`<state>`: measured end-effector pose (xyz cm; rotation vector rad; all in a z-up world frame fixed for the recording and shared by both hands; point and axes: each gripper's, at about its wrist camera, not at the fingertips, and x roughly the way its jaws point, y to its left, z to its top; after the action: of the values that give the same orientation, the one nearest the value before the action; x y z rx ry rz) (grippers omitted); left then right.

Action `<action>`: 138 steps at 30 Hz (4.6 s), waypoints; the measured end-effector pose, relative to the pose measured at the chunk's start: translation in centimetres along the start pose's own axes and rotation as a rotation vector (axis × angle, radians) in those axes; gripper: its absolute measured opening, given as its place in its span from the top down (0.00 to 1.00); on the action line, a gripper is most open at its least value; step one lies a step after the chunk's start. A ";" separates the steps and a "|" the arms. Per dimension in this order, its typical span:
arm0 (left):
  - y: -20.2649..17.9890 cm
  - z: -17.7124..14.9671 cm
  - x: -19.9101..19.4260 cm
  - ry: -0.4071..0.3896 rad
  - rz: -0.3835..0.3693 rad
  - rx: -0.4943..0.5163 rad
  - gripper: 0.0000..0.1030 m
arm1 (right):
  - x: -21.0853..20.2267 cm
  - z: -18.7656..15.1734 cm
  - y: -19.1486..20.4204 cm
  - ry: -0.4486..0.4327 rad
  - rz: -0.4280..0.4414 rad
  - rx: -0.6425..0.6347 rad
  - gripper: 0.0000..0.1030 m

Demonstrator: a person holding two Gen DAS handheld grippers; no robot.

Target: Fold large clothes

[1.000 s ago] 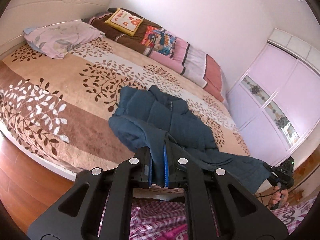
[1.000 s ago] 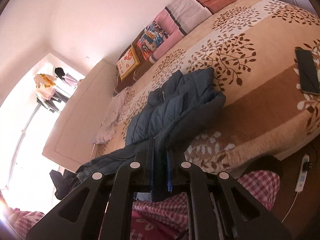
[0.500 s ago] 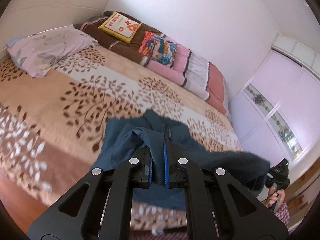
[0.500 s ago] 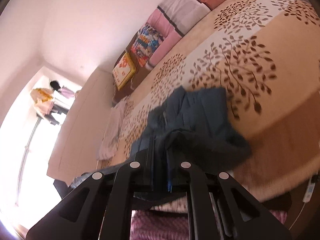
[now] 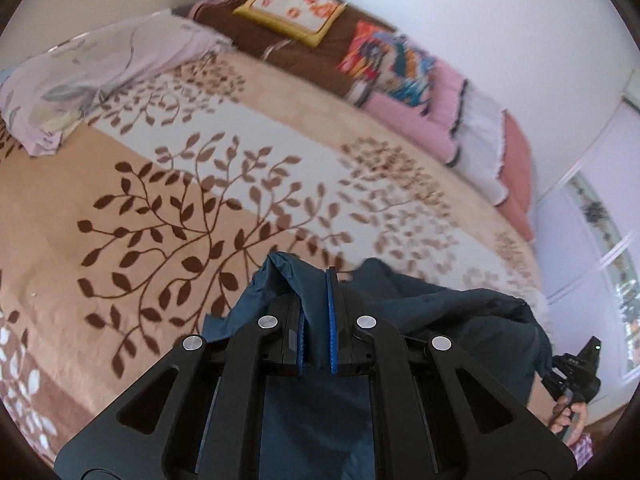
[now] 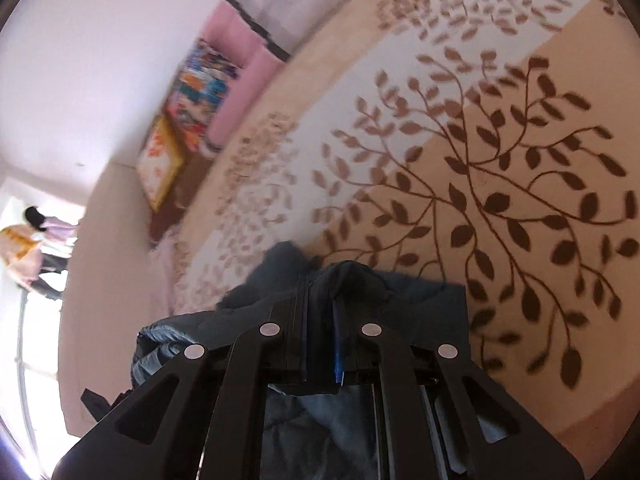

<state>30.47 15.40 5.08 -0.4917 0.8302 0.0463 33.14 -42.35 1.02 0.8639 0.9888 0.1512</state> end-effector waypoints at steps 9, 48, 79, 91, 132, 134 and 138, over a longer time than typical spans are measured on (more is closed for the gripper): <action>1.9 -0.6 6.5 0.088 0.079 -0.111 0.81 | 6.9 1.3 -2.1 0.093 -0.102 0.016 0.84; 6.0 -9.7 0.9 0.160 0.272 0.050 0.64 | 4.1 -8.6 -1.6 0.127 -0.205 -0.143 0.98; 10.8 -19.0 -1.6 0.212 -0.002 -0.406 0.15 | -2.6 -19.0 -7.6 0.128 -0.056 0.093 0.21; 8.0 -17.0 -3.1 0.120 0.060 -0.219 0.85 | -2.3 -18.5 -8.3 0.088 -0.062 0.098 0.71; 9.8 -24.9 -13.0 0.114 0.050 -0.103 0.89 | -7.3 -27.7 -7.6 0.057 -0.225 -0.149 0.79; 9.9 -24.9 -13.0 0.114 0.052 -0.102 0.87 | -7.2 -27.6 -7.4 0.052 -0.233 -0.155 0.78; 10.2 -25.1 -13.0 0.129 0.053 -0.133 0.65 | -7.9 -27.8 -7.2 0.052 -0.249 -0.158 0.69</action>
<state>1.82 15.47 -3.92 -0.6031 0.9704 0.1203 5.01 -35.13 -5.83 0.5895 1.1089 0.0380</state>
